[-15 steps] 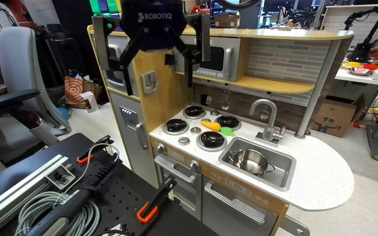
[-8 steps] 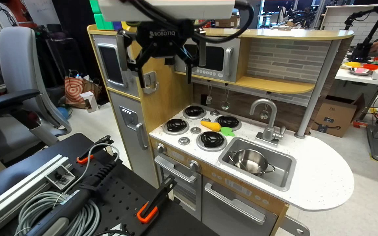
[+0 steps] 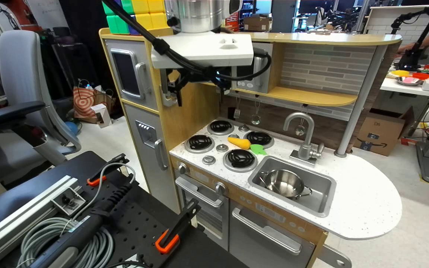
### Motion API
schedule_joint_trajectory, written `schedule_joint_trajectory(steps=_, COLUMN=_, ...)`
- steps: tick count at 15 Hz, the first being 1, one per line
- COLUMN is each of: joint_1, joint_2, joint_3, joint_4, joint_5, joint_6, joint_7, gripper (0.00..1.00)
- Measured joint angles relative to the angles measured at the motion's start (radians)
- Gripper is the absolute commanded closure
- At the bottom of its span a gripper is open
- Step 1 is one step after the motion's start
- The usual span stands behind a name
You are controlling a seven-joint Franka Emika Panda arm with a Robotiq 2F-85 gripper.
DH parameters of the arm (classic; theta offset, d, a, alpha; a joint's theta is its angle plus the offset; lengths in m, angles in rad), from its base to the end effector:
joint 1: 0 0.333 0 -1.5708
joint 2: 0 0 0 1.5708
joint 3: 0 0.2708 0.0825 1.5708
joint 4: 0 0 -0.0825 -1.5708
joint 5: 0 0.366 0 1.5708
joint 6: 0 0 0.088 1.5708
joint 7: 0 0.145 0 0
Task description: Pick up the carrot plush toy from the stove and put it in the bowl
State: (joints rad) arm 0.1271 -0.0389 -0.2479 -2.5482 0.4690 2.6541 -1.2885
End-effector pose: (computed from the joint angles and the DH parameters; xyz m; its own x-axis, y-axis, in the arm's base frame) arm 0.4580 -0.0590 0.2283 0.6897 0.6646 0.2874 0.6932 -0.7207 0.0031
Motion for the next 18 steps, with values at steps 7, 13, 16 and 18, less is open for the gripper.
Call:
schedule_joint_trajectory(steps=7, joint_1=-0.056, joint_2=0.008, joint_3=0.071, joint_4=0.000, joint_5=0.033, joint_6=0.025, joint_7=0.006, gripper=0.00)
schedule_joint_trajectory(steps=13, joint_1=-0.004, joint_2=0.223, joint_3=0.120, joint_4=0.067, joint_5=0.087, joint_6=0.366, joint_7=0.078, gripper=0.00)
schedule_joint_trajectory(steps=16, joint_1=0.088, joint_2=0.420, joint_3=0.009, joint_4=0.159, joint_5=-0.166, joint_6=0.450, joint_7=0.299, gripper=0.00)
schedule_joint_trajectory(steps=18, joint_1=0.206, joint_2=0.549, joint_3=-0.140, joint_4=0.255, joint_5=-0.286, joint_6=0.431, joint_7=0.426, gripper=0.00)
